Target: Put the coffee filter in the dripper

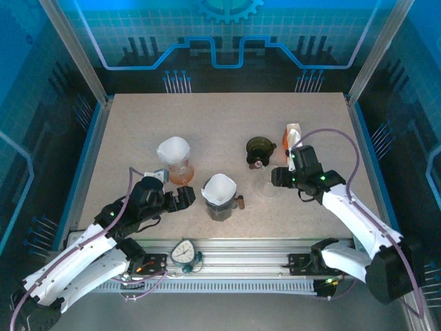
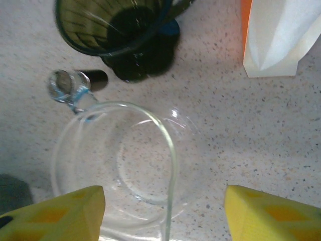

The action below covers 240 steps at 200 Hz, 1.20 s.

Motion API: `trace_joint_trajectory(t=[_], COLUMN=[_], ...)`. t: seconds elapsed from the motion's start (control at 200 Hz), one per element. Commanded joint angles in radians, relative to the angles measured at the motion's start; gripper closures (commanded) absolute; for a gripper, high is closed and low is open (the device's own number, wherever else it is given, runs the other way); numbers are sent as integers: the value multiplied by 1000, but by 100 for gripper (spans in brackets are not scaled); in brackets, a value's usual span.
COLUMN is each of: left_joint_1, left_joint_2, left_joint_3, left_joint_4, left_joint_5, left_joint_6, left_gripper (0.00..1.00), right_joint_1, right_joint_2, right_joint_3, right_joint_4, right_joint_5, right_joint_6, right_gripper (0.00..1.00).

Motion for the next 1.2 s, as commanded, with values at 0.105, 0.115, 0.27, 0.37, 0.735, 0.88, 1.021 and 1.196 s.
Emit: trace_joint_trajectory(t=[0.105, 0.115, 0.27, 0.37, 0.735, 0.88, 1.021, 1.196], left_joint_1=[11, 10, 12, 13, 16, 1, -14, -37], left_joint_2=[-9, -9, -12, -18, -6, 37, 95, 172], left_joint_3=[1, 2, 12, 16, -116, -208, -266, -310], left_joint_4=[-8, -9, -21, -33, 55, 176, 309, 477], left_joint_5=[-5, -6, -14, -21, 192, 276, 326, 346], left_joint_6=[-3, -2, 2, 2, -68, -124, -163, -208], left_gripper=[1, 1, 1, 1, 29, 42, 48, 54], right_joint_1=[126, 137, 309, 408, 569, 573, 573, 565], right_joint_2=[-139, -146, -251, -282, -100, -50, -4, 61], right_joint_3=[-21, -26, -139, -225, -361, -376, -386, -385], right_joint_4=[-40, -39, -5, 63, 416, 483, 536, 606], right_joint_5=[-23, -21, 22, 19, -116, -141, -162, -164], right_joint_6=[38, 43, 144, 205, 239, 234, 233, 231], right_gripper=[34, 34, 36, 38, 50, 53, 56, 57])
